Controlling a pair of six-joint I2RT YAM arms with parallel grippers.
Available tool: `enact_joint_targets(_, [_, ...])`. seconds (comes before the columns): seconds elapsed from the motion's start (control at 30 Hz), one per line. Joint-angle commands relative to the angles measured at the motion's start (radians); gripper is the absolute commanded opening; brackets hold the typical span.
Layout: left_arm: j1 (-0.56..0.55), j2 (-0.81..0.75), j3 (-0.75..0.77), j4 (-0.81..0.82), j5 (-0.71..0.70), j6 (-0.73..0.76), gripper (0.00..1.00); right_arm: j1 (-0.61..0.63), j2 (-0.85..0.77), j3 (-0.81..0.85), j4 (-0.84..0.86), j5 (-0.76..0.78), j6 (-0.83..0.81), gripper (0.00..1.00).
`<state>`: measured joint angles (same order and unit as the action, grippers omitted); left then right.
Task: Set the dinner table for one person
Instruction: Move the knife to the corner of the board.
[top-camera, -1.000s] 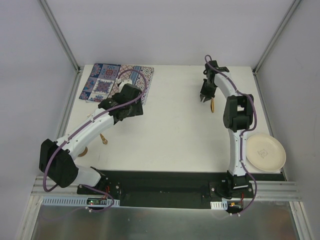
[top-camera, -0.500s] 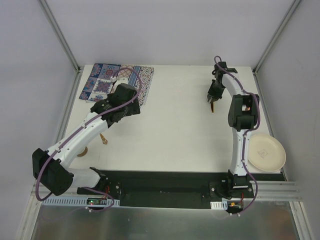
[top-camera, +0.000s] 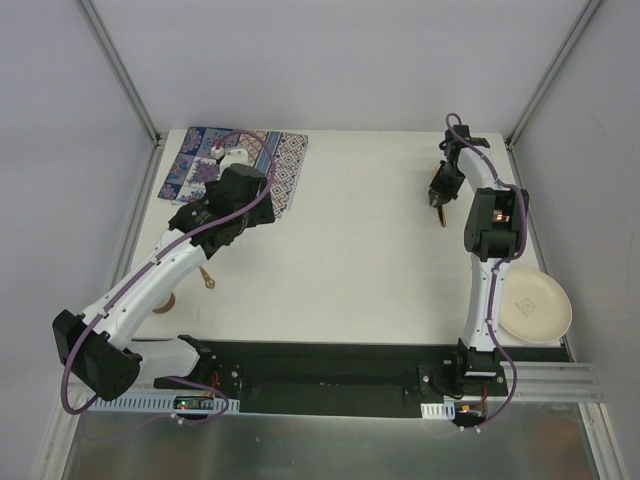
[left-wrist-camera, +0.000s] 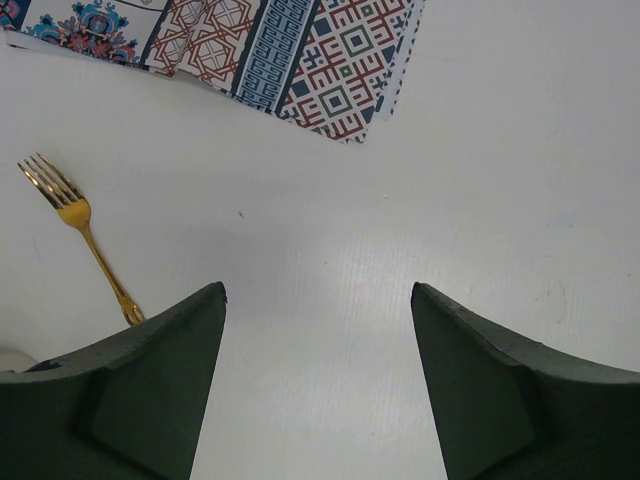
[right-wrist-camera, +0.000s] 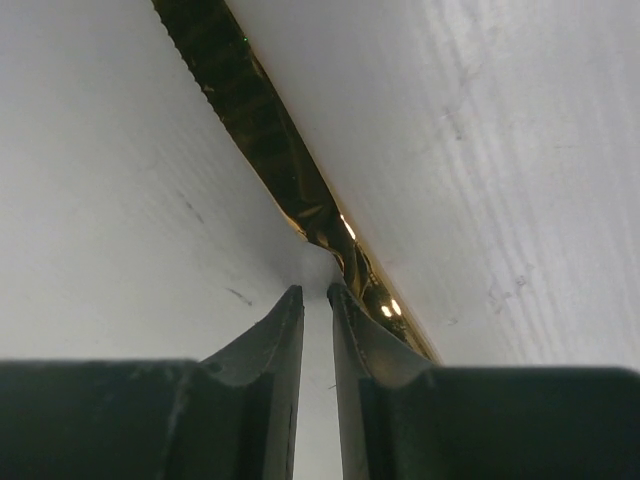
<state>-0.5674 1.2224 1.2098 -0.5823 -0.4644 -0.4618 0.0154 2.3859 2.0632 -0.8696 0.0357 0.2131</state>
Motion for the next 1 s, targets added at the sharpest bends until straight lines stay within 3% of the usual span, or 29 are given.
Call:
enact_joint_targets(0.0, [0.009,-0.031,0.028,-0.013,-0.019,0.020,0.74,-0.058,-0.013,-0.005,-0.040,0.076,-0.006,0.21])
enact_joint_targets(0.53, [0.009,-0.008,0.016,-0.021,-0.039,-0.003,0.75,-0.161,-0.080,-0.086,-0.011,0.084,-0.037,0.22])
enact_joint_targets(0.73, [0.011,0.103,0.028,0.018,-0.089,-0.054,0.75,-0.111,-0.137,-0.088,0.034,-0.017,-0.043,0.31])
enact_joint_targets(0.97, [0.029,0.261,0.034,0.148,-0.223,-0.161,0.75,0.052,-0.188,-0.055,0.027,-0.112,-0.083,0.44])
